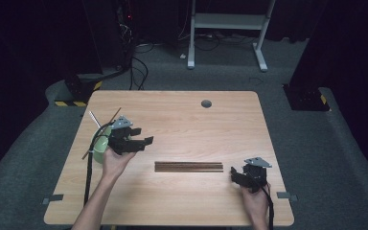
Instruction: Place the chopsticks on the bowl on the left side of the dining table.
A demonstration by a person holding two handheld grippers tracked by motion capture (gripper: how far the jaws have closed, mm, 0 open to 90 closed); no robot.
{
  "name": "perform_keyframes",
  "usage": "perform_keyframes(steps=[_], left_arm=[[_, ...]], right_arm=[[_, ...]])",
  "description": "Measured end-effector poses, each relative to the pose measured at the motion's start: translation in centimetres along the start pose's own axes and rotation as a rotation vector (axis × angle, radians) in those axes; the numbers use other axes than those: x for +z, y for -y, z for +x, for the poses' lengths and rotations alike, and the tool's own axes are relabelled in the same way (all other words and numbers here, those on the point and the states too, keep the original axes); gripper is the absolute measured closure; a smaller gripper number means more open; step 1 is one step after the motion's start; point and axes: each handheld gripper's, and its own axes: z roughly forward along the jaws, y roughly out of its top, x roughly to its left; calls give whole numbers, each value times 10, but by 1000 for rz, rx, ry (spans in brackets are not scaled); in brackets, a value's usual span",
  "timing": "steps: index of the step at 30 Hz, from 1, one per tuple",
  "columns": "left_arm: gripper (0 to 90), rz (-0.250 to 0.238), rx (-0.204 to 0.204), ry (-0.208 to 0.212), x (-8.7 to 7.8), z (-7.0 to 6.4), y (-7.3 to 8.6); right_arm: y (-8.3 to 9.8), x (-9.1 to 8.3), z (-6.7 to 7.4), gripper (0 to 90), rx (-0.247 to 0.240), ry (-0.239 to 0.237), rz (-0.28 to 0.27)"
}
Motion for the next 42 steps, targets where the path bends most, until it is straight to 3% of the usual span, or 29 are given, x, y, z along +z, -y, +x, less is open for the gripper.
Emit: perform_keyframes(steps=[6,13,18,27,42], left_arm=[[323,9,2,21,8,-7,2],[324,45,49,20,16,-14,1],[325,47,52,30,22,-20,1],[326,91,47,32,37,-25,10],[332,121,93,53,57,-42,23]], right_arm=[[0,0,0,224,0,0,0],[0,0,0,224,0,0,0],[0,0,0,224,0,0,0],[0,0,0,224,0,0,0],[0,0,0,224,0,0,0]])
